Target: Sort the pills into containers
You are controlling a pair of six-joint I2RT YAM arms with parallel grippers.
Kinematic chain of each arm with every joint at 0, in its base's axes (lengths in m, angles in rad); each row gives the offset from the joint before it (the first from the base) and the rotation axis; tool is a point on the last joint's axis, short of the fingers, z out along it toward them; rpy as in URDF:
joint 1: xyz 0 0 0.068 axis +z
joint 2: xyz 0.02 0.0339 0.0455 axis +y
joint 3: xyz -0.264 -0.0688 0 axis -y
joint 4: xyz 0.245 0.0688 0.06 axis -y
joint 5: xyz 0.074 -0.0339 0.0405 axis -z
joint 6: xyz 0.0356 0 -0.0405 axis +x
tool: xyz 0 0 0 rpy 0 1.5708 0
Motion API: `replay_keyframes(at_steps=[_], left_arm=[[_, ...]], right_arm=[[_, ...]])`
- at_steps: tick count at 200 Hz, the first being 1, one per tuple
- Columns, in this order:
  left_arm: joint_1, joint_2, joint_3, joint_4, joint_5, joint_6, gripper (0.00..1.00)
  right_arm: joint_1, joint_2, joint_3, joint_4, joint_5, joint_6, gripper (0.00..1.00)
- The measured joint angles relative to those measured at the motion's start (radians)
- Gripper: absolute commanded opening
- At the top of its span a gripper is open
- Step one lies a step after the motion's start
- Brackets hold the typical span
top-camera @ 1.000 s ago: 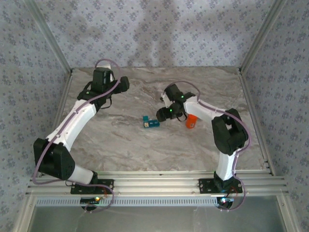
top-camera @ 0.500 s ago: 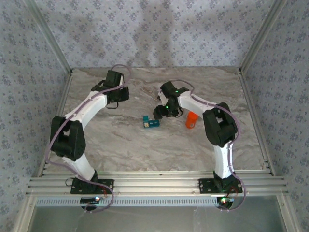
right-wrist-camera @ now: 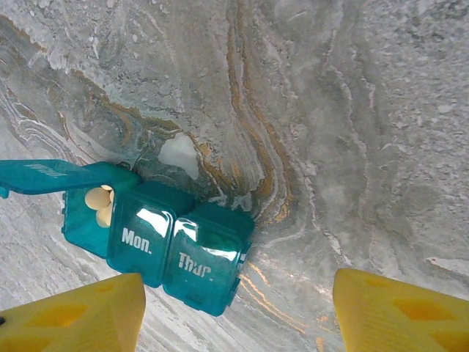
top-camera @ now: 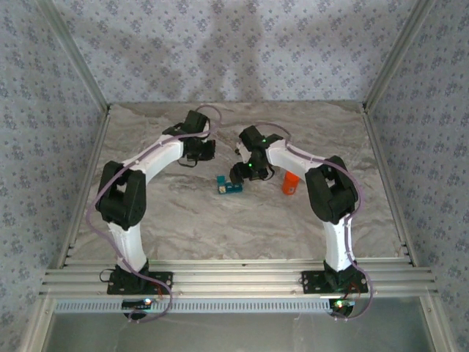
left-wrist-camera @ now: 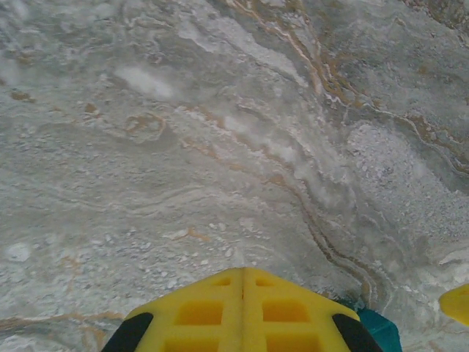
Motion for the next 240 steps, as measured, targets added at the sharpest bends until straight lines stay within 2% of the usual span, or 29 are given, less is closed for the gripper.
replay_keyframes(at_steps=[162,240], left_arm=[[-0.045,0.075,0.035,-0.028,0.052,0.001,0.00],[-0.060,0.079,-0.032,-0.043,0.069,0.016,0.00]], right_arm=[[-0.002,0.055,0.003,-0.004,-0.008,0.014,0.67],[-0.008,0.055,0.003,-0.004,-0.017,0.026,0.66]])
